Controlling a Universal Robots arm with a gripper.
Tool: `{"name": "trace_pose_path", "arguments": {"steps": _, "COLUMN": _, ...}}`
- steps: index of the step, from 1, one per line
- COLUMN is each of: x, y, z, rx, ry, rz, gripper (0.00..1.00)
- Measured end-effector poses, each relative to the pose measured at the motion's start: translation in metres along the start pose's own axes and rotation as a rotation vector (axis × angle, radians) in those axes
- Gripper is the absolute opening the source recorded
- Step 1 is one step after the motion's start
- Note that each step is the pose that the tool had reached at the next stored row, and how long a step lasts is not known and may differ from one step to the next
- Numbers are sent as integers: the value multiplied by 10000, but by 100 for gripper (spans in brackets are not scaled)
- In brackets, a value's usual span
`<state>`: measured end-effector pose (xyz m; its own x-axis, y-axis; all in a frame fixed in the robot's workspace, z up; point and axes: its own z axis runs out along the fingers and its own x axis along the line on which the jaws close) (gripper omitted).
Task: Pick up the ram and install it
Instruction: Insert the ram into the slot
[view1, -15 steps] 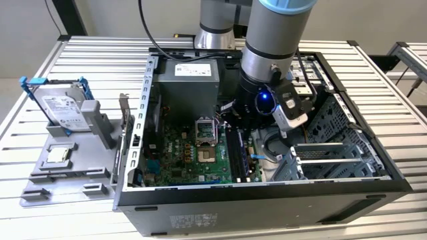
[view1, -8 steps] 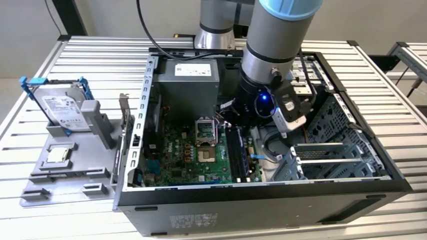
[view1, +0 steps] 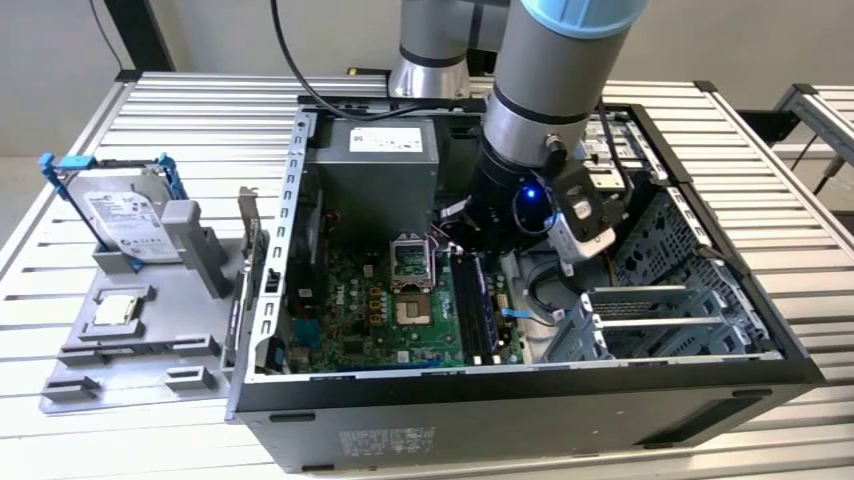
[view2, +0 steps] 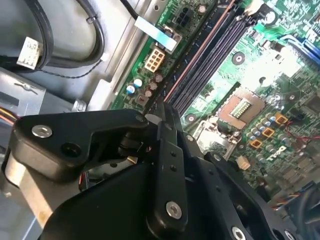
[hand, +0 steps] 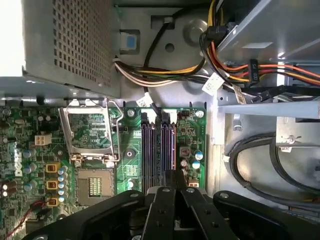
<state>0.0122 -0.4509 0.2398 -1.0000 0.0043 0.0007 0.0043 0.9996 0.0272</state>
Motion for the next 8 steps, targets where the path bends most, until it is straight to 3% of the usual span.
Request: {"name": "trace_pose_path", "arguments": {"steps": 8, "x": 0, "y": 1, "z": -16, "rx": 0, "ry": 35, "rz": -1264, "gripper": 0}}
